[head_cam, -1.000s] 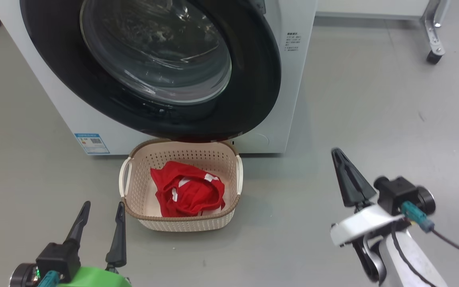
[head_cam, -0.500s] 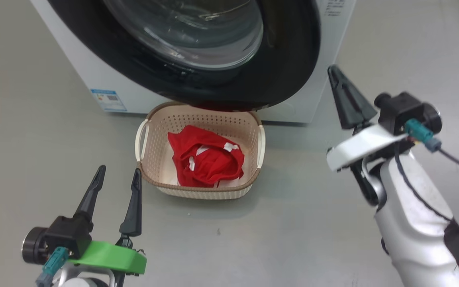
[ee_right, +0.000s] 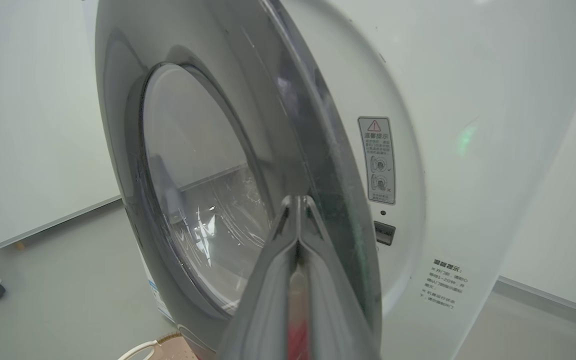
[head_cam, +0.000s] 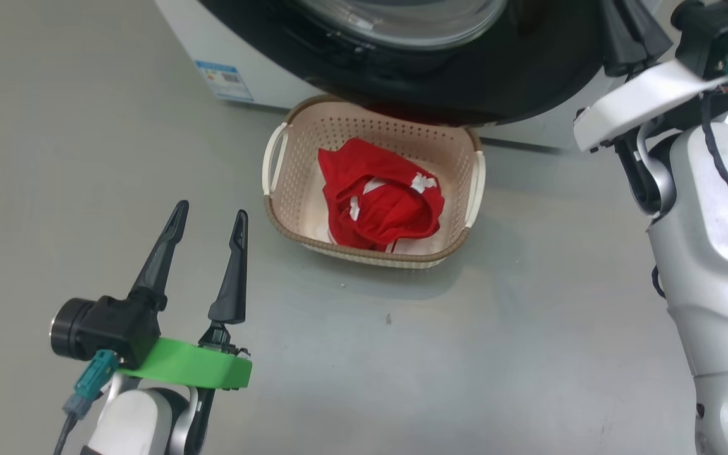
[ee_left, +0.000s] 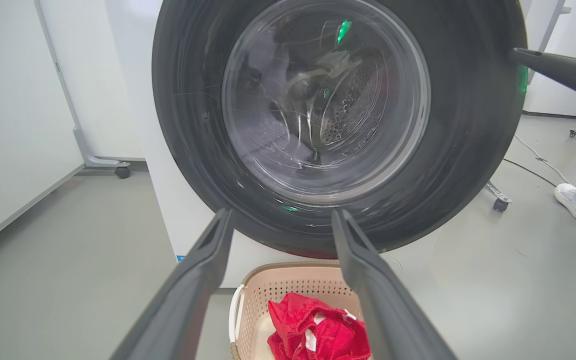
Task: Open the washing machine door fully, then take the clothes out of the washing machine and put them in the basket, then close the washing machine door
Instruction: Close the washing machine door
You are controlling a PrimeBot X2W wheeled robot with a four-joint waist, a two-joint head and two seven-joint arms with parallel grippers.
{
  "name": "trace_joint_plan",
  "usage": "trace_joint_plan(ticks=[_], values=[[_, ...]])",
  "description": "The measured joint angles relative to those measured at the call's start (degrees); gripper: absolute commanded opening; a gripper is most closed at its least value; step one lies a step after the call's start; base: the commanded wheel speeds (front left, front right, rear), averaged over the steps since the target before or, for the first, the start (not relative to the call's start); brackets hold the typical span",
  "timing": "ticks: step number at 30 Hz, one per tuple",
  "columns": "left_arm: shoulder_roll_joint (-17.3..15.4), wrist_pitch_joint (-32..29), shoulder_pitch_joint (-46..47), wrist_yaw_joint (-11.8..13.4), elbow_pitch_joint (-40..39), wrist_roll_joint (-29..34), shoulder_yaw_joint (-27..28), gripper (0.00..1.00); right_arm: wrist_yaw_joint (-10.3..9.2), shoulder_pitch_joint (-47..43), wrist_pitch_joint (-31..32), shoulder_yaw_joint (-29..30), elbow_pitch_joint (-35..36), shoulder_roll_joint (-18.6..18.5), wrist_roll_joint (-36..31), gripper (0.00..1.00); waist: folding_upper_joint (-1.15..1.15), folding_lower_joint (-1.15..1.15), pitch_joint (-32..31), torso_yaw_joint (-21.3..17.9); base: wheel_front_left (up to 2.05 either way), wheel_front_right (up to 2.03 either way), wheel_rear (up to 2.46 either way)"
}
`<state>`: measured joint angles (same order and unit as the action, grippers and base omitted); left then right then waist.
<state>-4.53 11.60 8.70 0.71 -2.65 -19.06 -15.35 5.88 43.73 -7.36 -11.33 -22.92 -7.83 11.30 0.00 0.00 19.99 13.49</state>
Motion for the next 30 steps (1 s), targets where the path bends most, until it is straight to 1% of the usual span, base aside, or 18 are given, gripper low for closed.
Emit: trace_joint_plan(ticks=[8,10,19,28,30], values=[[0.32,1.08,2.12,-0.01,1.26,0.00,0.15,1.00,0.13,3.96,-0.09,-0.16,-3.46,-0.23,-0.01,0.00,0.00,0.00,3.94,2.80,0.00,0.00,0.00],[0.46,1.09,2.57,-0.08,1.74,0.00,0.10,1.00,0.56,4.92,-0.12,0.01,-4.15,-0.47,-0.01,0.00,0.00,0.00,4.72,3.17,0.00,0.00,0.00],[1.07,1.67,4.83,-0.54,2.94,0.01,-0.32,1.00,0.60,10.18,-1.03,0.85,-6.82,-2.34,-0.01,0.00,0.00,0.00,7.27,4.02,0.00,0.00,0.00],[1.58,2.16,6.72,-1.07,4.31,0.04,-1.49,1.00,0.57,14.95,-1.51,2.90,-10.16,-5.12,-0.02,0.00,0.00,0.00,8.40,4.91,0.00,0.00,0.00],[1.64,2.18,7.30,-1.08,4.60,0.10,-1.48,1.00,0.53,15.75,-1.55,3.28,-11.15,-5.27,-0.02,0.00,0.00,0.01,8.59,5.13,0.00,0.00,0.00]])
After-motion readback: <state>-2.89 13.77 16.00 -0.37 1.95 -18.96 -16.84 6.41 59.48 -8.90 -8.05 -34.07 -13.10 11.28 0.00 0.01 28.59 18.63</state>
